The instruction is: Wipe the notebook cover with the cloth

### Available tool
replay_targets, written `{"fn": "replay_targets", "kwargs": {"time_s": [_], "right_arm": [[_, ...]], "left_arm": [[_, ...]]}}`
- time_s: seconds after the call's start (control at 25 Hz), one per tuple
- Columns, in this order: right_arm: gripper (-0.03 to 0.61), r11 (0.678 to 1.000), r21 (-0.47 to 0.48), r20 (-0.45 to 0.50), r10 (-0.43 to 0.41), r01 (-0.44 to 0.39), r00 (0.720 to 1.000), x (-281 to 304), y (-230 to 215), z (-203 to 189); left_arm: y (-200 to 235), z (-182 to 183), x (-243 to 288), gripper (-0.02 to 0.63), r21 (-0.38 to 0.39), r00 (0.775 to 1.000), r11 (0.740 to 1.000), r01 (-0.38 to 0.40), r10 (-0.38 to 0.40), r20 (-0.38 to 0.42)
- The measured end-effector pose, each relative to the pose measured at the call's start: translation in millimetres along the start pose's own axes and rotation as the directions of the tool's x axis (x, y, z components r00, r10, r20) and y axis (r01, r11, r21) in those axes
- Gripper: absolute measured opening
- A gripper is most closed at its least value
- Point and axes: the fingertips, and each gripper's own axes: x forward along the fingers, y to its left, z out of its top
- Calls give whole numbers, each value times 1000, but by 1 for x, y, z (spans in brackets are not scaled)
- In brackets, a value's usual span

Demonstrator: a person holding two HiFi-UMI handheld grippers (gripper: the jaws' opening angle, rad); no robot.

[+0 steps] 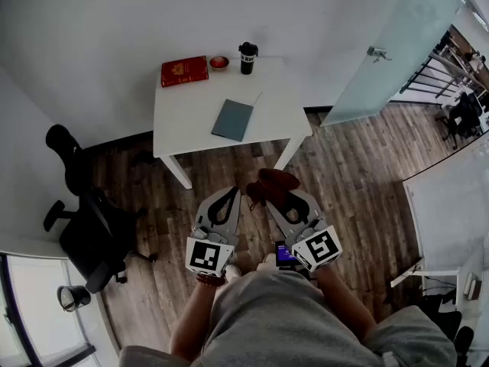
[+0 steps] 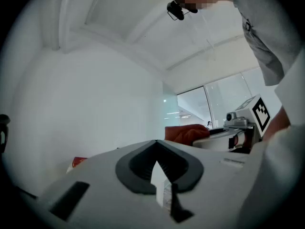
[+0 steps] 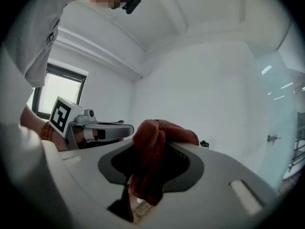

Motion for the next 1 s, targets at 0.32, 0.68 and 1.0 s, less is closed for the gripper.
{"fn": "replay_targets", "kwargs": {"time_s": [0.32, 0.68, 1.0], "right_arm": [[167, 999, 38, -14, -35, 35, 999, 29, -17, -8], [167, 996, 78, -17, -39, 40, 999, 90, -118, -37], [169, 990, 63, -38, 125, -122, 991, 191, -212, -51]], "left_arm": [[22, -14, 12, -2, 1, 999, 999, 36, -36, 6], [66, -48, 88, -2, 45, 999, 999, 22, -20, -49], [127, -51, 199, 0, 85, 993, 995, -46, 55, -108]]}}
